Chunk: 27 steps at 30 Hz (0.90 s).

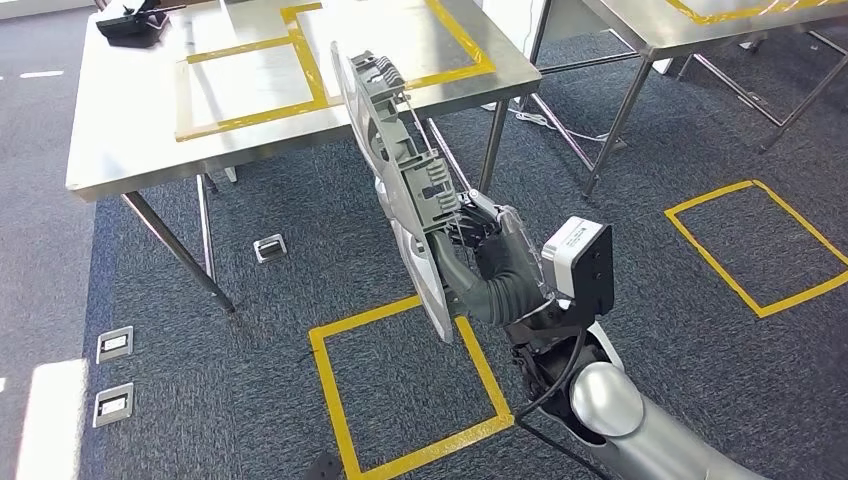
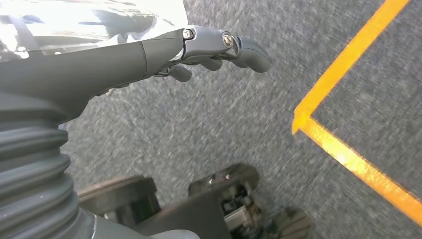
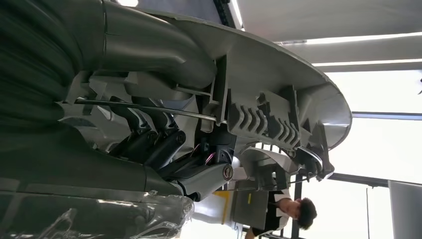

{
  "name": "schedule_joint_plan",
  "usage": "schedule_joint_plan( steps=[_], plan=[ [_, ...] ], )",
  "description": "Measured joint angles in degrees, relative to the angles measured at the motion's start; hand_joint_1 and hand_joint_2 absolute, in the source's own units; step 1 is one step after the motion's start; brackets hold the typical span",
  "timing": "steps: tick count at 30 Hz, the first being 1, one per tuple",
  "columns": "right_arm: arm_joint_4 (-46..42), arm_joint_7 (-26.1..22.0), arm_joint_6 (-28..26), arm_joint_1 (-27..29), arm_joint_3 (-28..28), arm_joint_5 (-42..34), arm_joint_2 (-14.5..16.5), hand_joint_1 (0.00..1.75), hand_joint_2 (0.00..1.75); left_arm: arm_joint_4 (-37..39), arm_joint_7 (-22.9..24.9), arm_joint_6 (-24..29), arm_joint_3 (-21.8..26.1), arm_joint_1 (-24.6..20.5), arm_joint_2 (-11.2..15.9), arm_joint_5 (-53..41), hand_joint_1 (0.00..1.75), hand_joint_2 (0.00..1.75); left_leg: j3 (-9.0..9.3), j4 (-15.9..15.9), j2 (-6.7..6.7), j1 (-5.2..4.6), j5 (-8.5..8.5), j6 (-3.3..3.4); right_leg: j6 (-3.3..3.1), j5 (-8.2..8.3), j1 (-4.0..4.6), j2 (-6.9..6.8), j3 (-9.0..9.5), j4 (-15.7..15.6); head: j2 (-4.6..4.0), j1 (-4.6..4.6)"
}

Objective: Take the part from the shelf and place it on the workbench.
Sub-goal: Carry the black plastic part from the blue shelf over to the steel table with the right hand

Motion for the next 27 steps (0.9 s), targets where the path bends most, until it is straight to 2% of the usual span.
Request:
schedule_joint_plan(
  steps=[2, 4, 6, 7, 8, 9, 10, 12, 13, 14, 16, 18, 19, 20, 21, 23, 24, 25, 26, 27],
  plan=[
    [0.1, 0.0, 0.1, -0.1, 0.1, 0.0, 0.0, 1.75, 1.75, 0.0, 0.0, -0.1, 0.0, 0.0, 0.0, -0.1, 0.0, 1.75, 0.28, 0.4, 0.42, -0.03, -0.28, -0.55, -1.04, -0.27, 0.02, -0.35, 0.78, -0.2, 0.0, -0.05],
    [0.3, 0.0, 0.1, -0.1, 0.2, 0.0, 0.1, 1.75, 1.75, 0.0, 0.0, -0.1, 0.0, -0.1, 0.0, -0.2, 0.0, 1.75, -1.32, 3.7, 2.17, -0.16, -0.67, -0.87, -1.72, -0.82, -0.04, -0.79, 2.1, -0.8, 0.0, -0.41],
    [0.5, 0.0, 0.1, -0.2, 0.4, 0.0, 0.1, 1.75, 1.75, 0.0, 0.0, -0.1, 0.0, -0.2, 0.0, -0.3, 0.0, 1.75, -5.63, 10.3, 3.87, -0.23, -2.24, -1.1, -2.17, -1.59, 0.08, -1.2, 3.23, -1.1, 0.0, -0.75],
    [0.7, 0.0, 0.1, -0.2, 0.5, 0.0, 0.1, 1.75, 1.75, 0.0, 0.0, -0.2, 0.0, -0.1, 0.0, -0.3, 0.0, 1.75, -8.09, 13.4, 4.13, -0.23, -3.33, -1.2, -2.28, -2.11, 0.19, -1.36, 3.83, -1.1, 0.0, -0.79],
    [0.8, 0.0, 0.2, -0.2, 0.6, 0.0, 0.1, 1.75, 1.75, 0.0, 0.0, -0.2, 0.0, 0.0, 0.0, -0.3, 0.0, 1.75, -10.07, 15.3, 4.26, -0.23, -4.02, -1.25, -2.33, -2.7, 0.28, -1.47, 4.54, -1.1, 0.0, -0.8],
    [0.9, 0.0, 0.2, -0.1, 0.7, 0.0, 0.1, 1.75, 1.75, 0.0, 0.0, -0.3, 0.0, 0.2, 0.0, -0.3, 0.0, 1.75, -11.3, 15.5, 4.32, -0.23, -3.84, -1.23, -2.35, -3.39, 0.36, -1.55, 5.43, -1.1, 0.0, -0.82],
    [1.0, 0.1, 0.2, -0.1, 0.7, 0.0, 0.1, 1.75, 1.75, 0.0, 0.0, -0.3, 0.0, 0.2, 0.0, -0.3, 0.0, 1.75, -11.48, 13.7, 4.34, -0.24, -2.37, -1.08, -2.31, -4.11, 0.44, -1.61, 6.42, -1.1, 0.0, -0.84],
    [1.2, 0.1, 0.3, -0.1, 0.8, -0.1, 0.2, 1.75, 1.75, 0.0, 0.1, -0.4, 0.0, 0.3, 0.0, -0.4, 0.0, 1.75, -10.35, 7.0, 4.54, -0.45, 3.54, -0.31, -2.13, -5.68, 0.57, -1.77, 8.54, -1.1, 0.0, -0.96],
    [1.3, 0.1, 0.4, -0.1, 0.8, -0.2, 0.2, 1.75, 1.75, 0.0, 0.2, -0.4, 0.0, 0.3, 0.0, -0.4, 0.0, 1.75, -9.85, 4.1, 4.76, -0.7, 5.79, 0.14, -1.91, -6.32, 0.61, -1.8, 9.24, -1.1, 0.0, -1.02],
    [1.4, 0.1, 0.5, -0.1, 0.9, -0.3, 0.3, 1.75, 1.75, 0.0, 0.3, -0.4, 0.0, 0.3, 0.0, -0.4, 0.0, 1.75, -9.48, 2.4, 4.95, -1.02, 7.33, 0.59, -1.56, -6.87, 0.56, -1.83, 9.64, -1.1, 0.0, -1.1],
    [1.5, 0.0, 0.6, -0.2, 0.9, -0.4, 0.4, 1.75, 1.75, 0.0, 0.6, -0.5, 0.0, 0.3, 0.0, -0.5, 0.0, 1.75, -9.22, 1.7, 5.03, -1.62, 7.28, 1.28, -0.68, -7.61, 0.33, -1.87, 9.84, -1.4, 0.0, -1.19],
    [1.5, 0.0, 0.6, -0.2, 0.9, -0.4, 0.4, 1.75, 1.75, 0.0, 0.7, -0.5, 0.0, 0.2, 0.1, -0.5, 0.0, 1.75, -8.65, 1.4, 4.85, -1.53, 6.98, 1.91, 0.01, -8.5, 0.1, -1.83, 9.91, -1.1, 0.0, -1.2],
    [1.5, 0.0, 0.6, -0.3, 0.9, -0.4, 0.4, 1.75, 1.75, 0.0, 0.7, -0.4, 0.0, 0.1, 0.1, -0.5, 0.0, 1.75, -8.34, 1.2, 4.79, -1.36, 6.74, 2.18, 0.23, -9.04, 0.06, -1.69, 9.29, 0.1, 0.0, -1.16],
    [1.5, 0.1, 0.6, -0.3, 0.9, -0.4, 0.4, 1.75, 1.75, 0.0, 0.7, -0.4, 0.0, 0.0, 0.1, -0.6, 0.0, 1.75, -7.98, 1.1, 4.76, -1.16, 6.41, 2.41, 0.41, -9.84, 0.02, -1.51, 7.72, 2.6, 0.0, -1.08],
    [1.6, 0.1, 0.7, -0.3, 0.9, -0.4, 0.4, 1.75, 1.75, 0.0, 0.7, -0.4, 0.0, 0.0, 0.0, -0.6, 0.0, 1.75, -7.69, 1.1, 4.73, -1.12, 6.01, 2.58, 0.57, -10.74, 0.01, -1.36, 5.16, 6.3, 0.0, -0.99],
    [1.8, 0.1, 0.7, -0.2, 1.1, -0.4, 0.4, 1.75, 1.75, 0.0, 0.7, -0.4, 0.0, 0.0, 0.0, -0.6, 0.0, 1.75, -7.0, 1.1, 4.65, -1.07, 5.13, 2.64, 0.86, -11.98, -0.06, -1.29, -1.32, 14.4, 0.0, -0.9],
    [2.0, 0.1, 0.7, -0.2, 1.1, -0.4, 0.4, 1.75, 1.75, 0.0, 0.7, -0.4, 0.0, 0.1, 0.0, -0.6, 0.0, 1.75, -6.48, 1.1, 4.55, -1.07, 4.63, 2.62, 0.95, -11.29, -0.06, -1.29, -3.9, 16.6, 0.0, -0.89],
    [2.1, 0.1, 0.7, -0.1, 1.2, -0.4, 0.4, 1.75, 1.75, 0.0, 0.7, -0.4, 0.0, 0.1, 0.0, -0.6, 0.0, 1.75, -5.83, 1.2, 4.39, -1.05, 4.06, 2.55, 0.95, -9.31, -0.05, -1.28, -5.38, 16.6, 0.0, -0.88],
    [2.2, 0.1, 0.7, -0.1, 1.2, -0.4, 0.4, 1.75, 1.75, 0.0, 0.7, -0.4, 0.0, 0.2, 0.0, -0.6, 0.0, 1.75, -5.02, 1.3, 4.2, -0.99, 3.41, 2.45, 0.87, -6.15, -0.02, -1.26, -5.6, 14.2, 0.0, -0.89],
    [2.2, 0.1, 0.7, -0.1, 1.2, -0.4, 0.4, 1.75, 1.75, 0.0, 0.7, -0.4, 0.0, 0.2, -0.1, -0.6, 0.0, 1.75, -4.24, 1.4, 3.98, -0.93, 2.72, 2.28, 0.72, -2.52, 0.04, -1.19, -4.99, 10.3, 0.0, -0.86]
  ],
)
